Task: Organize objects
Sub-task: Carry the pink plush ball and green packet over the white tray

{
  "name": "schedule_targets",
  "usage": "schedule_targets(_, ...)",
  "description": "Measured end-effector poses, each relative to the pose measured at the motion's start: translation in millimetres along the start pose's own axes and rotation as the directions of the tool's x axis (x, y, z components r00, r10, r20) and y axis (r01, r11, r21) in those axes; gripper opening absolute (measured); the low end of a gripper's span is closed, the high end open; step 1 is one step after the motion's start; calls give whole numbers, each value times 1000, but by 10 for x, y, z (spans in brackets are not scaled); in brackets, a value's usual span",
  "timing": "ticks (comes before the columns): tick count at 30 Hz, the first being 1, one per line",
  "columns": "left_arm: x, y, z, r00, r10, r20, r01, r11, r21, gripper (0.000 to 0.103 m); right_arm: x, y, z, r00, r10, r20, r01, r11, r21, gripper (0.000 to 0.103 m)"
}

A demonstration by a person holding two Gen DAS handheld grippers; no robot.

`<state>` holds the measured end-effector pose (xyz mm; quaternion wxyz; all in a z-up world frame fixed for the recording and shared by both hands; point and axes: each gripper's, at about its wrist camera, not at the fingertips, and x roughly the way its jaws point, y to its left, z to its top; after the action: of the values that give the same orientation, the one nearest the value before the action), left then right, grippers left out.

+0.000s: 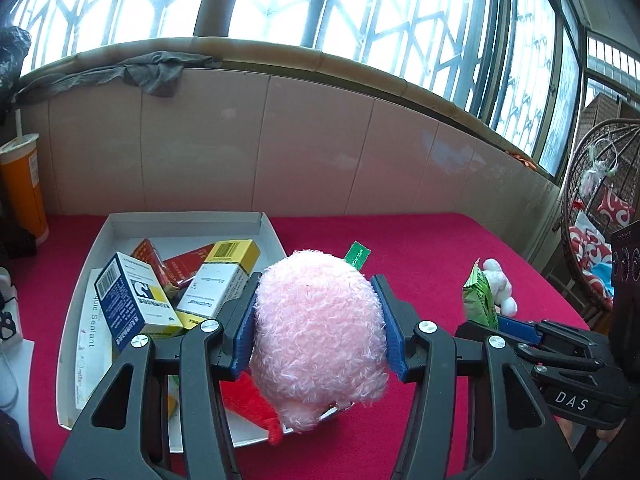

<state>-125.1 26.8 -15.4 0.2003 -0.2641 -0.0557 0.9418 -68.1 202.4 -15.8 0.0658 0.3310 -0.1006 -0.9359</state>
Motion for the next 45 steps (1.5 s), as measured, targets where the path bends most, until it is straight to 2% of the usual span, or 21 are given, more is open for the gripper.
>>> schedule_targets(9, -77, 406, -14, 997, 77, 16, -76, 995, -67, 53, 300, 432, 53, 996, 72, -46, -74, 997, -39, 40)
schedule_targets(18, -148, 756, -9, 989, 143, 25, -139, 983, -123, 53, 514, 703, 158, 992, 102, -69, -106, 993, -58, 40)
schedule_targets(33, -162, 1048, -14, 985, 173, 21, -166, 969, -183, 53, 780, 883, 169, 987, 105, -122, -116, 990, -86, 40)
schedule_targets(38, -139, 1140, 86, 983, 185, 24, -177, 968, -179, 53, 898, 908, 237, 987, 98, -127, -110, 990, -92, 40)
schedule_targets(42, -84, 1357, 310, 975, 218, 32, -208, 959, -193, 53, 1046, 912, 313, 986, 86, -140, -99, 991, -90, 40)
schedule_targets(45, 54, 1547, 494, 978, 208, 3, -202, 956, -214, 53, 1181, 933, 469, 988, 77, -132, -89, 992, -88, 40)
